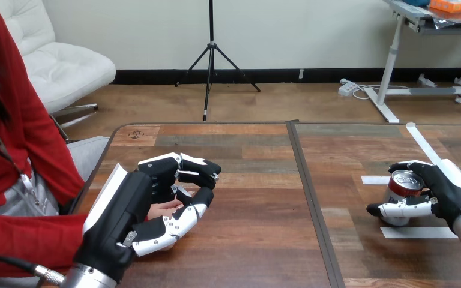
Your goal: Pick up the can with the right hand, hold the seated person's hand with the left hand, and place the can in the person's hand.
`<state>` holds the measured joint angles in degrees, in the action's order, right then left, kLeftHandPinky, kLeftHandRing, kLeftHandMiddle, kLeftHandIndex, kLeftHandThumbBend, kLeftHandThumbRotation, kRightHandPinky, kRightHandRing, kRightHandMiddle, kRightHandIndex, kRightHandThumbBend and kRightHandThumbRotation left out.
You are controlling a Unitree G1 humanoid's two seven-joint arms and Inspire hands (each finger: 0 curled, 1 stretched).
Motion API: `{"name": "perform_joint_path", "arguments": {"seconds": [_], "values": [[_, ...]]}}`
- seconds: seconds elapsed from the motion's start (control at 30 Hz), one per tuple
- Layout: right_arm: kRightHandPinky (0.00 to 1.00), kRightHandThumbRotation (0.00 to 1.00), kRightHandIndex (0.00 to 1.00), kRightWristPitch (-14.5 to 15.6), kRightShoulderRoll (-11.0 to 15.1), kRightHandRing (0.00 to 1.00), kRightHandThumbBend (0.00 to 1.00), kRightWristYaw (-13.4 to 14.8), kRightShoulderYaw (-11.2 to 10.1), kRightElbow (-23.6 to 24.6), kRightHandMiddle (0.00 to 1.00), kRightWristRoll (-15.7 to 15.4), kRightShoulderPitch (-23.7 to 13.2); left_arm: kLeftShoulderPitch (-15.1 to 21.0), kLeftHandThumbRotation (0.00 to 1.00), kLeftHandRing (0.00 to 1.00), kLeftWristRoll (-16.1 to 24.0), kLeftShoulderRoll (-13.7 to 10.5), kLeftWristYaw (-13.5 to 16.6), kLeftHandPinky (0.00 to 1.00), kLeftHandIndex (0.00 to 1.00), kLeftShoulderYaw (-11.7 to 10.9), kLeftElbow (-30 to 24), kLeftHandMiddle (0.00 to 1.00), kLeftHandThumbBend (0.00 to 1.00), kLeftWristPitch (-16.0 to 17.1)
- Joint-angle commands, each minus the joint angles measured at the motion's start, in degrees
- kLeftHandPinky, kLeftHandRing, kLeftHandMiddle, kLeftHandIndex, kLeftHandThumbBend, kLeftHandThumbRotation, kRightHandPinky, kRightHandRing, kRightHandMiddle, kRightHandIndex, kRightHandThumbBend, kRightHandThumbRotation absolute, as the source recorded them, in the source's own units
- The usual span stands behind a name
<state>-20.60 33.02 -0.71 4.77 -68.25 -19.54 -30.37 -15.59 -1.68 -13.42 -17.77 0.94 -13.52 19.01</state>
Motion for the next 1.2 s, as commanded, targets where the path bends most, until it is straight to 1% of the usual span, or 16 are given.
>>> {"name": "perform_joint_path", "arguments": {"seconds": [0.0, 0.2, 0.37, 0.5, 0.67, 0.8, 0.97, 1.17], "values": [[0.71, 0.17, 0.77, 0.0, -0.7, 0.75, 0.93, 1.2, 1.2, -1.3, 0.76, -0.9, -3.4, 3.2, 0.09, 0.63, -0.2, -0.9, -0.1, 0.39, 0.53, -0.6, -1.7, 0.68, 0.38, 0.5], [0.67, 0.14, 0.75, -0.3, -0.8, 0.72, 0.86, 1.8, 1.2, -1.7, 0.74, -0.8, -3.4, 3.3, 0.09, 0.63, -0.2, -1.1, -0.3, 0.38, 0.52, -0.7, -1.8, 0.68, 0.38, 0.4], [0.61, 0.11, 0.71, -0.4, -0.9, 0.67, 0.79, 2.5, 1.1, -2.0, 0.70, -0.5, -3.4, 3.4, 0.08, 0.63, 0.0, -1.2, -0.2, 0.39, 0.51, -0.9, -1.6, 0.68, 0.38, 0.6], [0.57, 0.10, 0.68, -1.0, -0.9, 0.63, 0.75, 3.5, 1.2, -2.1, 0.66, -0.5, -3.3, 3.5, 0.08, 0.63, 0.4, -1.4, -0.1, 0.39, 0.51, -0.9, -1.8, 0.68, 0.38, 0.4], [0.53, 0.04, 0.63, -1.2, -0.9, 0.58, 0.69, 4.9, 1.7, -2.3, 0.61, -1.1, -3.4, 3.5, 0.09, 0.63, 0.2, -1.5, -0.1, 0.39, 0.51, -1.0, -1.8, 0.68, 0.38, 0.4], [0.52, 0.01, 0.61, -1.1, -0.8, 0.55, 0.66, 6.1, 2.1, -2.5, 0.59, -1.6, -3.7, 3.6, 0.09, 0.62, 0.0, -1.7, -0.1, 0.39, 0.50, -1.0, -1.6, 0.68, 0.37, 0.5], [0.49, 0.00, 0.57, -1.2, -0.8, 0.51, 0.63, 6.3, 1.8, -2.6, 0.54, -1.1, -3.8, 3.7, 0.09, 0.62, -0.2, -1.9, -0.1, 0.39, 0.50, -1.0, -1.7, 0.68, 0.36, 0.4], [0.43, 0.00, 0.54, -1.4, -0.8, 0.46, 0.63, 6.4, 1.4, -2.5, 0.50, -0.6, -4.0, 3.9, 0.09, 0.62, -0.3, -2.2, -0.1, 0.40, 0.50, -1.0, -1.7, 0.68, 0.35, 0.3]]}}
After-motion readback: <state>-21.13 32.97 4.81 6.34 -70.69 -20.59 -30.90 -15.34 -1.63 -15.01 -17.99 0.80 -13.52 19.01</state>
